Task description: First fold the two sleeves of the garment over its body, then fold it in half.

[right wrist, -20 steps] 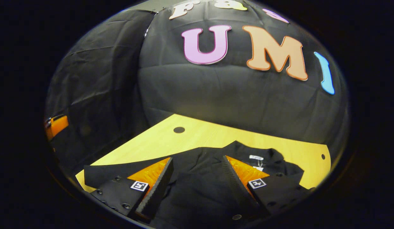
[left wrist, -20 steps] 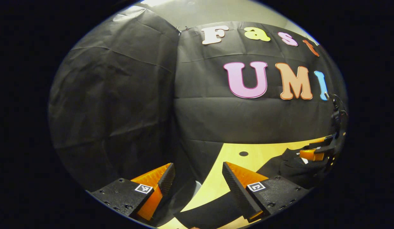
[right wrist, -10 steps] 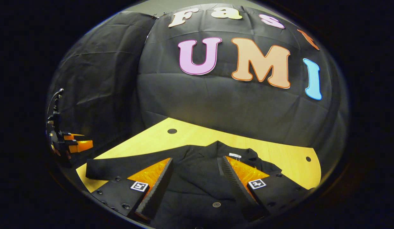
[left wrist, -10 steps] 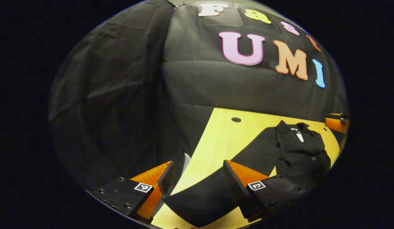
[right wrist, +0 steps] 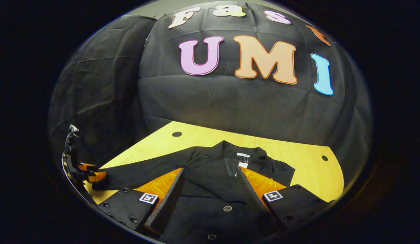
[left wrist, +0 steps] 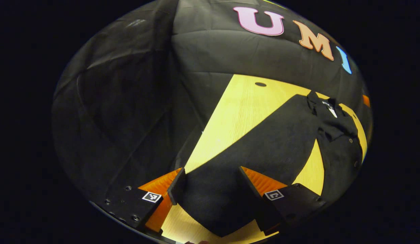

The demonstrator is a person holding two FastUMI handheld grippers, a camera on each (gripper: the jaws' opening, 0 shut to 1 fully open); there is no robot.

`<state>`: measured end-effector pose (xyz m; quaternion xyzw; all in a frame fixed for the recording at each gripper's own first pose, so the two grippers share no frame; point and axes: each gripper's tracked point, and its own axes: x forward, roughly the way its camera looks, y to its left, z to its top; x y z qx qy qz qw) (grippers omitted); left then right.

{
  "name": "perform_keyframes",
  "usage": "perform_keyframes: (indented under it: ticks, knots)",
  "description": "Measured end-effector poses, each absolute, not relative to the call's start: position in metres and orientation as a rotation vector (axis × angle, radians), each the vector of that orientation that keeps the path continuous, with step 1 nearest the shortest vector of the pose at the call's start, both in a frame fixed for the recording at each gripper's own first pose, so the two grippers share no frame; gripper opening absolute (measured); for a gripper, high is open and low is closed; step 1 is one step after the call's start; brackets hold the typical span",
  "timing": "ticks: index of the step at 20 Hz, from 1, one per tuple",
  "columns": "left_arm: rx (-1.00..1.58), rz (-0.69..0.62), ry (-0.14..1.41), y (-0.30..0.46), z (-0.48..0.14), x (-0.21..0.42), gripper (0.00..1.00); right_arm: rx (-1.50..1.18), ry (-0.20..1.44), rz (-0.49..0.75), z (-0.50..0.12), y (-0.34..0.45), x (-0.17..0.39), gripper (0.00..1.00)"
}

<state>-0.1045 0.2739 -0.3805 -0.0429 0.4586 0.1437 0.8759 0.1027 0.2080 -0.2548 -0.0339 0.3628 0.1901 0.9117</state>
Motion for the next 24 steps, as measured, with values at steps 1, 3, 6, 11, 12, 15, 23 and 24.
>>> perform_keyframes:
  ticks: [1,3,6,11,12,15,23,24]
  knots:
    - [-0.083,0.296,0.918,0.276,-0.376,-0.101,0.95,-0.064,0.744,0.389,-0.252,0.207,0.103,0.97]
    - [-0.103,0.288,0.924,0.271,-0.377,-0.105,0.93,-0.062,0.741,0.385,-0.249,0.204,0.104,0.97]
    - [-0.102,0.266,0.916,0.266,-0.377,-0.1,0.78,-0.07,0.74,0.383,-0.247,0.2,0.102,0.97]
    - [-0.031,0.213,0.967,0.245,-0.378,-0.09,0.0,-0.062,0.732,0.416,-0.237,0.195,0.094,0.97]
    - [-0.029,0.203,0.973,0.239,-0.378,-0.088,0.0,-0.063,0.715,0.412,-0.231,0.191,0.096,0.97]
    - [-0.143,0.175,0.931,0.216,-0.357,-0.077,0.0,-0.047,0.695,0.408,-0.223,0.175,0.094,0.97]
    - [-0.164,0.14,0.698,0.177,-0.265,-0.017,0.0,-0.017,0.703,0.404,-0.223,0.13,0.089,0.98]
    - [-0.165,0.122,0.686,0.168,-0.257,-0.008,0.0,-0.014,0.701,0.406,-0.223,0.125,0.088,0.98]
